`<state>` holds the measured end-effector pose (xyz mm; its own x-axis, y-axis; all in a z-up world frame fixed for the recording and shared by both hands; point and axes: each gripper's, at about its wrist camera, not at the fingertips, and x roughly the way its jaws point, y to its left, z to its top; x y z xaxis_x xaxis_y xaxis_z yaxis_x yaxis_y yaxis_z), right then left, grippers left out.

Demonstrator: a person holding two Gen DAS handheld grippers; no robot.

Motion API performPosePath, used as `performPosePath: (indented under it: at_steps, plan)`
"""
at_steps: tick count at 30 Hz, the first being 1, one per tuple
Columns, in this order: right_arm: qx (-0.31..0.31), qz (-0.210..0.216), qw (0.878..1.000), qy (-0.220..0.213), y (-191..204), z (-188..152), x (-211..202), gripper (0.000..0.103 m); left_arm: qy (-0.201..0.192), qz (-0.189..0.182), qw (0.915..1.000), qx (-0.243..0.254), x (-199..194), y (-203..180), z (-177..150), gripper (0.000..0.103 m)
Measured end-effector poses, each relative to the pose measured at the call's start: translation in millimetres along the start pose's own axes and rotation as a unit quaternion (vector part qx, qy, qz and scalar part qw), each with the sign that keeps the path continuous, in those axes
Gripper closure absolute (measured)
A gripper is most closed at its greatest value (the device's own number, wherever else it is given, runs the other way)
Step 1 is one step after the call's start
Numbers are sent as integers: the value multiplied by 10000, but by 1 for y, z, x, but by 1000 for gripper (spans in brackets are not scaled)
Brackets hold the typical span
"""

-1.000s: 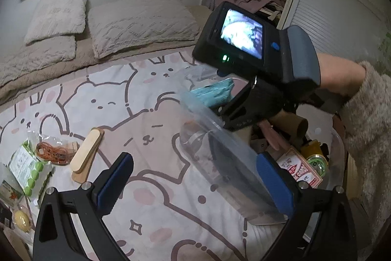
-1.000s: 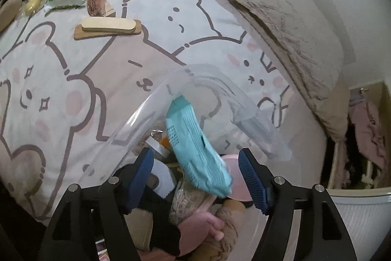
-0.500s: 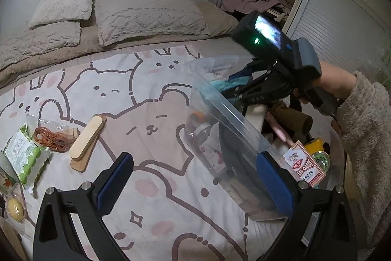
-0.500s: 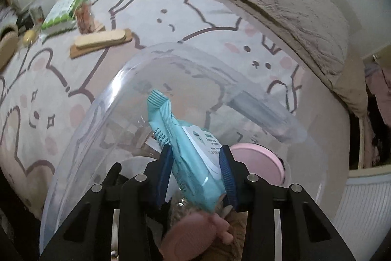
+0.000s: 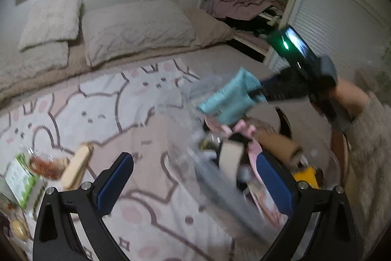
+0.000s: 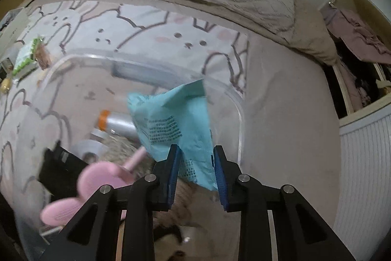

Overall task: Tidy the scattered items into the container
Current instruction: 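Grasp the blue wipes pack inside the clear box with the right tool, then reposition the wipes pack inside the box and open the right tool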

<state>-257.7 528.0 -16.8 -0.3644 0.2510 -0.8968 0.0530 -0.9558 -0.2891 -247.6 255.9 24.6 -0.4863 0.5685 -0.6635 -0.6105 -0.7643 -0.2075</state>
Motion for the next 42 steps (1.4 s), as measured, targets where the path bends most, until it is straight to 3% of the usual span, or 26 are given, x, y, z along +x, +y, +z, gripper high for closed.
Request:
performPosePath:
  at_steps: [3, 7, 16, 21, 25, 27, 32, 37, 42]
  plan:
    - [-16, -51, 9998, 181, -6, -10, 14, 75, -24, 69, 10000, -60, 10, -6, 16, 2]
    - [96, 223, 9996, 136, -12, -24, 17, 75, 5, -32, 9998, -200, 17, -8, 18, 2]
    - [295, 414, 9987, 40, -25, -37, -15, 74, 181, 123, 9993, -293, 19, -1, 6, 2]
    - [510, 479, 9964, -489, -31, -37, -49, 74, 126, 119, 9992, -362, 9, 5, 1, 2]
    - [723, 1062, 9857, -1091, -26, -23, -69, 74, 83, 111, 9991, -404, 3, 7, -1, 2]
    - [724, 1098, 9848, -1137, -20, -12, -66, 75, 85, 108, 9991, -404, 0, 7, -4, 2]
    - [783, 879, 9894, -847, -10, 8, -31, 75, 77, 180, 9993, -328, -6, 8, -9, 2]
    - [852, 286, 9959, -39, -9, -6, 11, 74, 134, 188, 9993, -299, -6, 10, -15, 2]
    - [845, 448, 9954, 28, -13, -22, 14, 74, 165, 147, 9993, -317, -3, 9, -20, 2]
